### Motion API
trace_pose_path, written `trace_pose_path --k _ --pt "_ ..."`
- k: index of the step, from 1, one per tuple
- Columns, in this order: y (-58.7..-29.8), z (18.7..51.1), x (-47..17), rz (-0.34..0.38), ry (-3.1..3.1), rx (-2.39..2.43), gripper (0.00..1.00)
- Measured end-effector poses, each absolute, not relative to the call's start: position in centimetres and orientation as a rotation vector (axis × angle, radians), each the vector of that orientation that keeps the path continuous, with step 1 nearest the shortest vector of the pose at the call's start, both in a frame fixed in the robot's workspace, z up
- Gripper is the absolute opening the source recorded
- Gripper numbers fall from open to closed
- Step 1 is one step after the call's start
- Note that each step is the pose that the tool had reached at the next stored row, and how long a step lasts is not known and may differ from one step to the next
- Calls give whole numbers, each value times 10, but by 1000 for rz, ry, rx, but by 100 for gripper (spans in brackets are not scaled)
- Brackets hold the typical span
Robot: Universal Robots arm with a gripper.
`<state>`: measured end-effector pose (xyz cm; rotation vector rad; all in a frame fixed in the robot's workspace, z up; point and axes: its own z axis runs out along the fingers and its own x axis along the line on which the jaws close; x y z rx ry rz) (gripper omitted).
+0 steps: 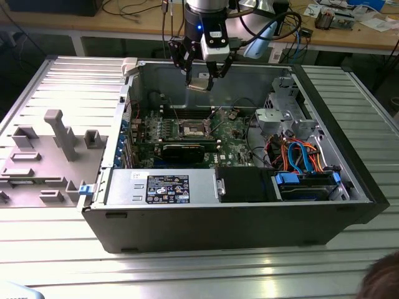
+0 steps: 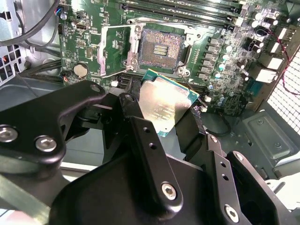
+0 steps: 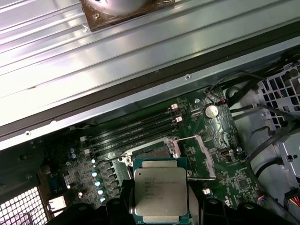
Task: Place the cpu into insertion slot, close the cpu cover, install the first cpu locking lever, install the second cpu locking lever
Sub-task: 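Place the cpu into insertion slot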
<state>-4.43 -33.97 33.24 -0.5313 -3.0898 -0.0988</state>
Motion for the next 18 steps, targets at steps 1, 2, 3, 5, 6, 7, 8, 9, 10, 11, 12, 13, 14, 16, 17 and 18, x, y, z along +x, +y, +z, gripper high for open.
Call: trace_pose_path --k 1,2,3,5,6,7,8,9,10,11,12,13,14,16,17,18 --pt "-340 332 -44 -99 -3089 -534 55" --pt "-340 332 -44 -99 -3089 -536 55" --pt "-340 332 -44 -99 -3088 -540 55" --pt "-340 332 -44 -99 -3088 -545 55" --pt "-340 332 -44 -99 -3087 -548 55" --pt "-340 332 -44 -99 -3087 -550 55" --pt "-340 332 -44 -99 -3086 -553 55" --pt "-340 332 -44 -99 -3086 -555 55" --pt "-340 332 -44 -99 -3085 -560 55" --pt "-340 332 -44 -99 -3084 -566 55" --pt "-340 332 -44 -99 -3083 -572 55" --pt "-340 332 -44 -99 -3082 -581 55" --pt "-340 331 -44 -99 -3080 -592 55" --pt "-340 331 -45 -99 -3077 -610 55" --pt "-340 331 -45 -99 -3076 -617 55" --pt "-340 331 -45 -99 -3075 -622 55"
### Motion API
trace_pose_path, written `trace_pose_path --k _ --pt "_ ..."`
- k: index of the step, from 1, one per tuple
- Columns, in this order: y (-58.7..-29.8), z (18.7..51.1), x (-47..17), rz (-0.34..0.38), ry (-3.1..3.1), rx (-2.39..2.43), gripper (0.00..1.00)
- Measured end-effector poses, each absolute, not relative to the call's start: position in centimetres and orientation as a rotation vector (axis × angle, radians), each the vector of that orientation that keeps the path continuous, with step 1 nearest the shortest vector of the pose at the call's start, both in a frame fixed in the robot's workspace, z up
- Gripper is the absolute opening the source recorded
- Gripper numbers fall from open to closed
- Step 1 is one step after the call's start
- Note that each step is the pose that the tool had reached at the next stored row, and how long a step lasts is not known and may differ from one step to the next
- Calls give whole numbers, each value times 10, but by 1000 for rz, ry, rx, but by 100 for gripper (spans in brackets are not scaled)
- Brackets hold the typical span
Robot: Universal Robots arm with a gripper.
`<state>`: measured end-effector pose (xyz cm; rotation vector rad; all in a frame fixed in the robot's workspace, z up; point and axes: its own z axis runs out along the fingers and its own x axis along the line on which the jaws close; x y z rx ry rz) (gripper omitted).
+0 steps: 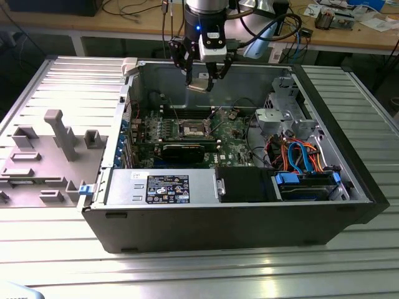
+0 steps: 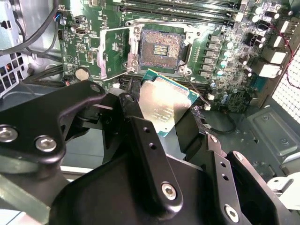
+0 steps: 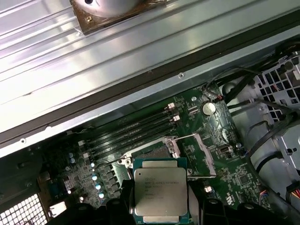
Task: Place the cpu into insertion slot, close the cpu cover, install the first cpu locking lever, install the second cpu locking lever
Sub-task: 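Place the cpu into insertion slot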
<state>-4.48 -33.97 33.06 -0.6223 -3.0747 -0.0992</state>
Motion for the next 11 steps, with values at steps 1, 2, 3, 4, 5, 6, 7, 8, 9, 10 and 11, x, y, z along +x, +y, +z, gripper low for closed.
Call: trace_pose_path --k 1,2,3,4,5,6,7,8,9,10,11 --pt "-340 330 -45 -99 -3074 -627 55" --pt "-340 330 -45 -99 -3073 -631 55" --pt "-340 330 -45 -99 -3073 -633 55" --pt "-340 329 -46 -99 -3072 -636 55" --pt "-340 329 -46 -99 -3072 -638 55" --pt "-340 328 -46 -99 -3071 -641 55" --pt "-340 328 -46 -99 -3071 -644 55" --pt "-340 328 -46 -99 -3070 -646 55" --pt "-340 327 -46 -99 -3070 -648 55" --pt "-340 327 -46 -99 -3070 -650 55" --pt "-340 327 -46 -99 -3069 -654 55"
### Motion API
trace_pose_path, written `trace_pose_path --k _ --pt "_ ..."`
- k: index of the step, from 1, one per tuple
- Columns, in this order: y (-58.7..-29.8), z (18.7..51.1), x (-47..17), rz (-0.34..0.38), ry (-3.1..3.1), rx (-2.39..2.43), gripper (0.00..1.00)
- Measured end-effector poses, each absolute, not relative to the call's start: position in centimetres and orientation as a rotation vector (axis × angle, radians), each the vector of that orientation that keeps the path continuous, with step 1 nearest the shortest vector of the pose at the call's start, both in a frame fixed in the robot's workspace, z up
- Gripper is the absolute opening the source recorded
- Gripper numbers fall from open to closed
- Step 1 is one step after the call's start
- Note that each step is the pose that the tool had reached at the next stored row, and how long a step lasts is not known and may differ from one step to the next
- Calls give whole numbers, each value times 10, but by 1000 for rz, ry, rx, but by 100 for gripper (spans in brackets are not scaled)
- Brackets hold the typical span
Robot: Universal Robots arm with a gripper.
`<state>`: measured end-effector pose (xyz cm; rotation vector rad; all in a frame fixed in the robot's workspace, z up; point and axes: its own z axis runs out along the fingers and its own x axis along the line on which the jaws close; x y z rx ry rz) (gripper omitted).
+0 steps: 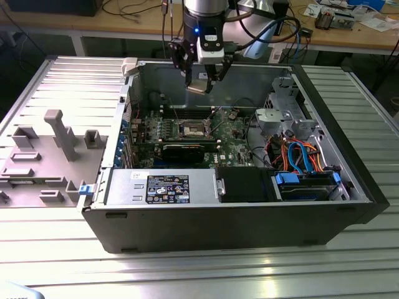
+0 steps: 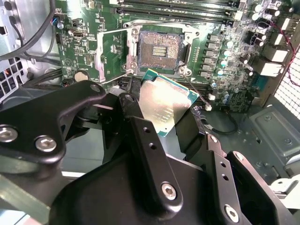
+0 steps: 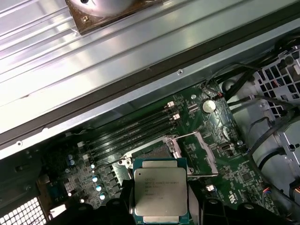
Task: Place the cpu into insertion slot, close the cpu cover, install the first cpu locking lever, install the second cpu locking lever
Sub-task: 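Place the cpu into insertion slot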
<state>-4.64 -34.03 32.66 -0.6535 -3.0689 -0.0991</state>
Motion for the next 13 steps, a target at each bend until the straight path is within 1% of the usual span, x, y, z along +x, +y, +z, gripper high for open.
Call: trace_pose_path --k 13 --pt "-340 323 -47 -99 -3063 -684 55"
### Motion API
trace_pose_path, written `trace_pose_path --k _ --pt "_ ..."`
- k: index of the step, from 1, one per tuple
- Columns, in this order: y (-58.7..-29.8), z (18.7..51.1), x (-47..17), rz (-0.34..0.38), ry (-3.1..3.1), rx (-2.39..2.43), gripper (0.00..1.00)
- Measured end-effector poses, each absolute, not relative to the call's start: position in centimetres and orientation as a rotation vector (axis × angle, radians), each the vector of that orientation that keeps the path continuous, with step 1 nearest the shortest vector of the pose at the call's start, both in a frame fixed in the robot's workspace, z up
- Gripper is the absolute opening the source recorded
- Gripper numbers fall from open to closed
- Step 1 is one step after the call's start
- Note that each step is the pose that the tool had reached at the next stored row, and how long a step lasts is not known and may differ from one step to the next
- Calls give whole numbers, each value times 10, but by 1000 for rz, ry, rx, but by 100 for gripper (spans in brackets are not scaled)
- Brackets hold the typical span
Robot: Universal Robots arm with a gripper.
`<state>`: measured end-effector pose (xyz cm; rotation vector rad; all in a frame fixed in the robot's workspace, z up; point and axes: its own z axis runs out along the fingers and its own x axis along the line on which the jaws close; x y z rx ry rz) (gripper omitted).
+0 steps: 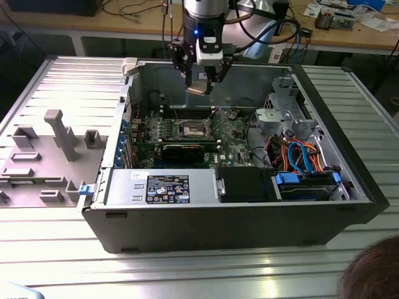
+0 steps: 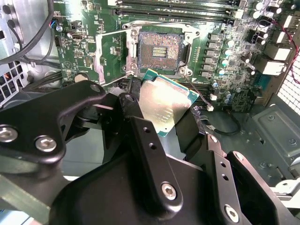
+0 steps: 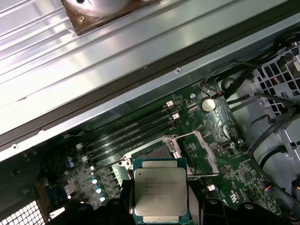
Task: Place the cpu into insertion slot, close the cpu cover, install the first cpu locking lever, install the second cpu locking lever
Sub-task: 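Place the cpu into insertion slot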
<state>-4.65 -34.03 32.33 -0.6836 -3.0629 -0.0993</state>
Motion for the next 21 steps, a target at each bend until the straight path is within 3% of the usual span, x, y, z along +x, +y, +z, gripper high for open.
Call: trace_pose_path --k 21 --pt "-340 319 -47 -99 -3048 -751 55"
